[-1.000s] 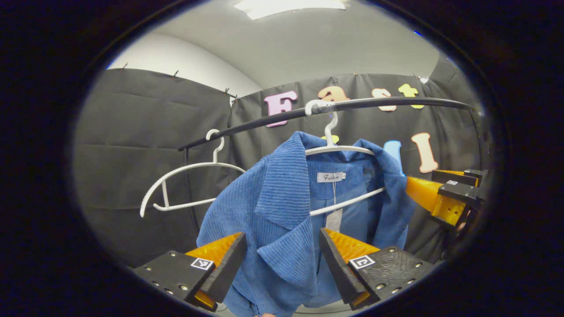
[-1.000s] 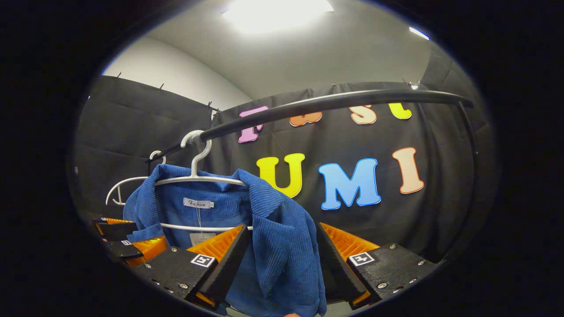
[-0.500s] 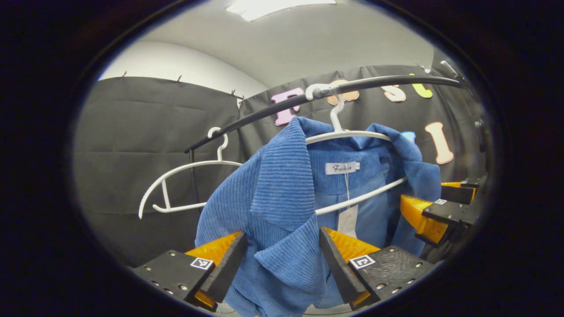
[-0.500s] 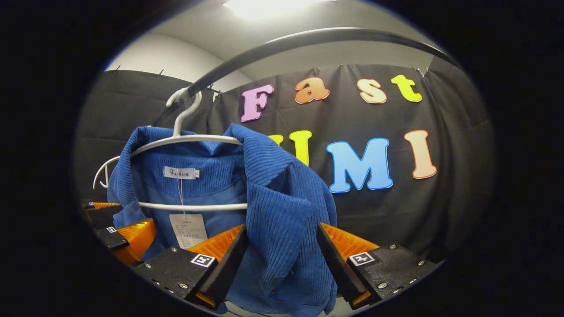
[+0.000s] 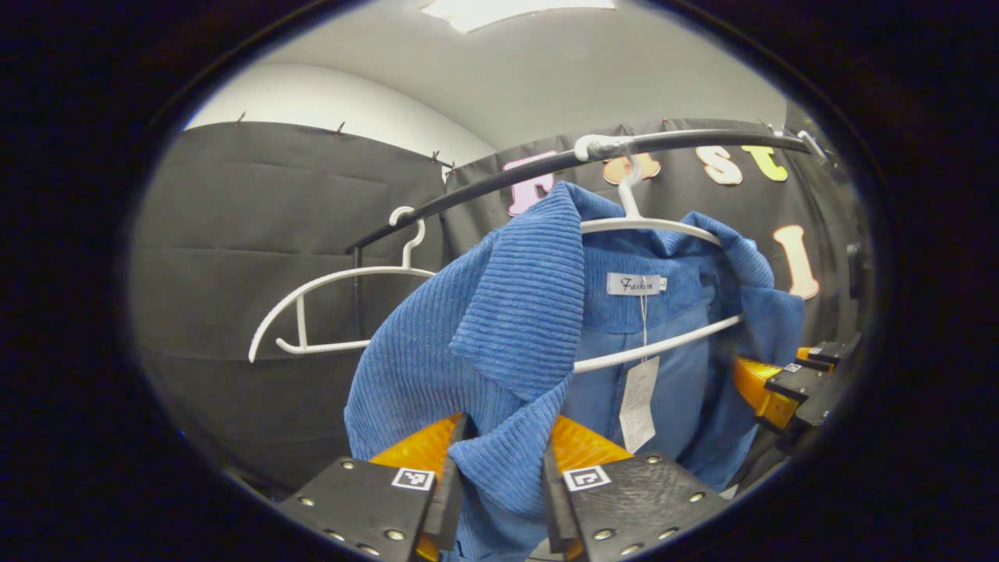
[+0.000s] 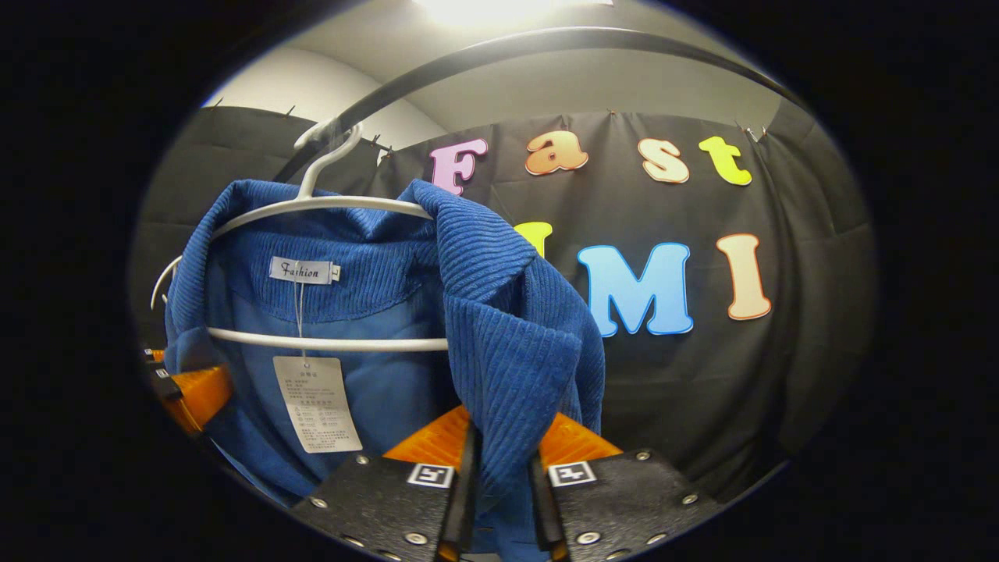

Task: Grasp the clothes on the hanger with both hands and then place them into the laundry hamper below.

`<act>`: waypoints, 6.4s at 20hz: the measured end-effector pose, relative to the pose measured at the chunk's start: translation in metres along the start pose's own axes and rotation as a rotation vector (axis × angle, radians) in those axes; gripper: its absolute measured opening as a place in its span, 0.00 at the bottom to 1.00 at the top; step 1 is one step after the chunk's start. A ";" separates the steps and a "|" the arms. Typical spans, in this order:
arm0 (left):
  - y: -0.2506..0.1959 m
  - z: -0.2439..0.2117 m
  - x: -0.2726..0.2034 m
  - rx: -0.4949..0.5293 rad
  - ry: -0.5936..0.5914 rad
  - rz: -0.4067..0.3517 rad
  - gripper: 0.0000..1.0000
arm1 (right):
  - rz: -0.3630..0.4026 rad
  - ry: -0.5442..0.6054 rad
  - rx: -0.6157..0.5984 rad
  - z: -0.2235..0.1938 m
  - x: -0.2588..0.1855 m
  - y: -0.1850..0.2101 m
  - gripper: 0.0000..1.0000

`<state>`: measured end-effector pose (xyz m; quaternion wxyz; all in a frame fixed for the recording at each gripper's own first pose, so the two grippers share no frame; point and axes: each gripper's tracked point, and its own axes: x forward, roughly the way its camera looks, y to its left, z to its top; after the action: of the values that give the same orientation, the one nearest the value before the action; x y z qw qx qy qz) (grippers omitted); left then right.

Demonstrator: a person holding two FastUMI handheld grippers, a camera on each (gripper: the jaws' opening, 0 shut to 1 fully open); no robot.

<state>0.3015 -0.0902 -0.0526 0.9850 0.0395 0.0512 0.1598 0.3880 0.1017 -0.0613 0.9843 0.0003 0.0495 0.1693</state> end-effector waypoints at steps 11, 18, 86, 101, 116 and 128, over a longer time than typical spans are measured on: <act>0.051 0.077 -0.038 0.021 -0.190 0.007 0.02 | -0.127 -0.243 -0.049 0.079 -0.016 -0.024 0.01; 0.096 0.111 -0.020 0.065 -0.260 0.006 0.02 | -0.234 -0.318 -0.081 0.105 0.007 -0.068 0.02; 0.032 -0.134 -0.211 -0.236 0.133 -0.747 0.01 | -0.108 0.266 0.163 -0.152 -0.300 0.139 0.02; 0.053 -0.313 -0.226 0.020 0.418 -0.677 0.03 | -0.128 0.631 0.047 -0.312 -0.335 0.135 0.03; 0.082 -0.403 -0.262 0.193 0.630 -0.693 0.94 | -0.114 0.745 0.010 -0.343 -0.368 0.150 0.97; 0.098 -0.258 -0.256 0.096 0.372 -0.663 0.94 | -0.219 0.551 -0.005 -0.253 -0.383 0.117 0.96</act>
<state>0.0003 -0.0628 -0.2764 0.9541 0.0373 0.2467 -0.1656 -0.0347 0.0800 -0.2740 0.9463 -0.0535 0.3140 0.0557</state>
